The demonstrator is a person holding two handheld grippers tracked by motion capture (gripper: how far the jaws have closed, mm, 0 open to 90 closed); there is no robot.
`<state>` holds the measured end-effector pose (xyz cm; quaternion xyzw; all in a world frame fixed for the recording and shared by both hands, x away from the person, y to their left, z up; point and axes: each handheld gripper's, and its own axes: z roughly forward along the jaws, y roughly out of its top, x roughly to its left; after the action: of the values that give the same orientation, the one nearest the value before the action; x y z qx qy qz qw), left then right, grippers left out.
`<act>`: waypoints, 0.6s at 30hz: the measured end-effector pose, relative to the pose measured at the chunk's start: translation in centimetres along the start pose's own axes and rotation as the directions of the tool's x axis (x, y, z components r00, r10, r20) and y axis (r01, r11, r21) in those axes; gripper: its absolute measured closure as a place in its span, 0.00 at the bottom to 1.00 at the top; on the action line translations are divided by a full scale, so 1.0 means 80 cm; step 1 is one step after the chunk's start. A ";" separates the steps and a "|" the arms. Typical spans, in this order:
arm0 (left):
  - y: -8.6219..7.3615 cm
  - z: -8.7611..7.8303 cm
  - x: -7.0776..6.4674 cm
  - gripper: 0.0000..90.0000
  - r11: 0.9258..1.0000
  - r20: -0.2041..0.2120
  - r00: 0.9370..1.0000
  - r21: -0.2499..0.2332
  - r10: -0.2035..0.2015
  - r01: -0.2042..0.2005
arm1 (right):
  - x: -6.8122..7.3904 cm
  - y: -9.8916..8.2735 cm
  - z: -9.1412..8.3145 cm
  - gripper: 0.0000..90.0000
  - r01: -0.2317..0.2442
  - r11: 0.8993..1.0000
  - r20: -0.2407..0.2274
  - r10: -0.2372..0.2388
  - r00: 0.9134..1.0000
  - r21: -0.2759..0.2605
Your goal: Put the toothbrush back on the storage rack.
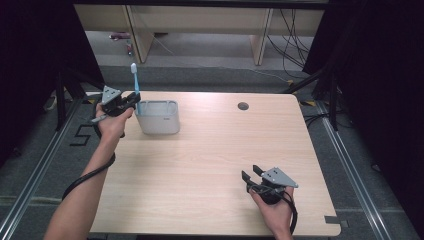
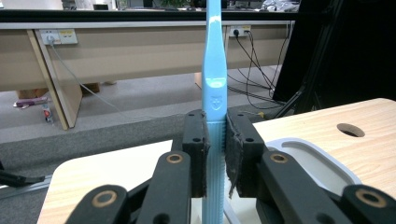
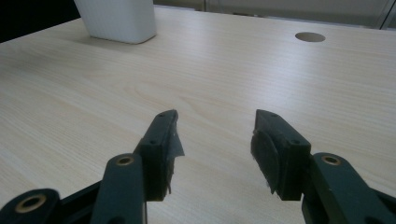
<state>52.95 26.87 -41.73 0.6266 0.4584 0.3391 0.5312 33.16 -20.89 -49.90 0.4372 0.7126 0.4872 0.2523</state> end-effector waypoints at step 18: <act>-0.008 0.002 0.001 0.87 0.999 -0.004 1.000 0.044 0.011 -0.011 | -0.001 0.001 -0.001 0.56 0.009 1.000 0.011 -0.009 1.000 0.000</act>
<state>53.00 26.93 -42.42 0.6400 0.4634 0.3331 0.5145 33.14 -21.02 -49.78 0.4367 0.7132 0.4837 0.2582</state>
